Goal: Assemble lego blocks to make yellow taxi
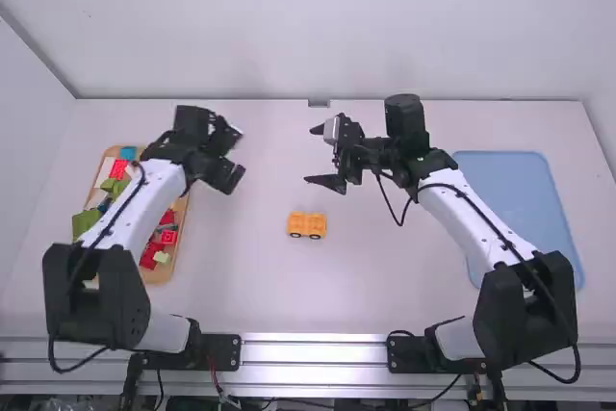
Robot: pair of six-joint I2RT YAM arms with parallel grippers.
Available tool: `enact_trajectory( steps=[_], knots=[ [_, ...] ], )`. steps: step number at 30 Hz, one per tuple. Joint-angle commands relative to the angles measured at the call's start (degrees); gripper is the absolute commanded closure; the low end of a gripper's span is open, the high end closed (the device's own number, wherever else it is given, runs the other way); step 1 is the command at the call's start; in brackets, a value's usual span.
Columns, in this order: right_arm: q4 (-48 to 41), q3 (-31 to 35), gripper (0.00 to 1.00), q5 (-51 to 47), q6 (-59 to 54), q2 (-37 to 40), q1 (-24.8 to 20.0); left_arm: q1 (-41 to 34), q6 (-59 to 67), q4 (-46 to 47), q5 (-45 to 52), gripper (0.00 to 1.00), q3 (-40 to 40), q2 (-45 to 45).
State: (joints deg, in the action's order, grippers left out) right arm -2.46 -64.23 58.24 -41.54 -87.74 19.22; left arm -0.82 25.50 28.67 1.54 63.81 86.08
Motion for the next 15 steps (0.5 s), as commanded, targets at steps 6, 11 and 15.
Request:
enact_trajectory(
  steps=[6,11,15],
  knots=[
    [10.8,0.5,0.01,-1.8,11.2,-5.2,4.2,9.1,-37.2,-2.7,-14.6,0.01,-10.4,-16.8],
    [12.6,0.5,0.02,-1.1,11.6,-6.3,4.9,10.3,-64.3,3.4,-26.7,0.01,-13.9,-27.3],
    [13.7,0.4,0.01,-1.1,11.7,-5.9,4.9,9.9,-67.3,7.3,-31.8,0.01,-16.7,-33.4]
  ],
)
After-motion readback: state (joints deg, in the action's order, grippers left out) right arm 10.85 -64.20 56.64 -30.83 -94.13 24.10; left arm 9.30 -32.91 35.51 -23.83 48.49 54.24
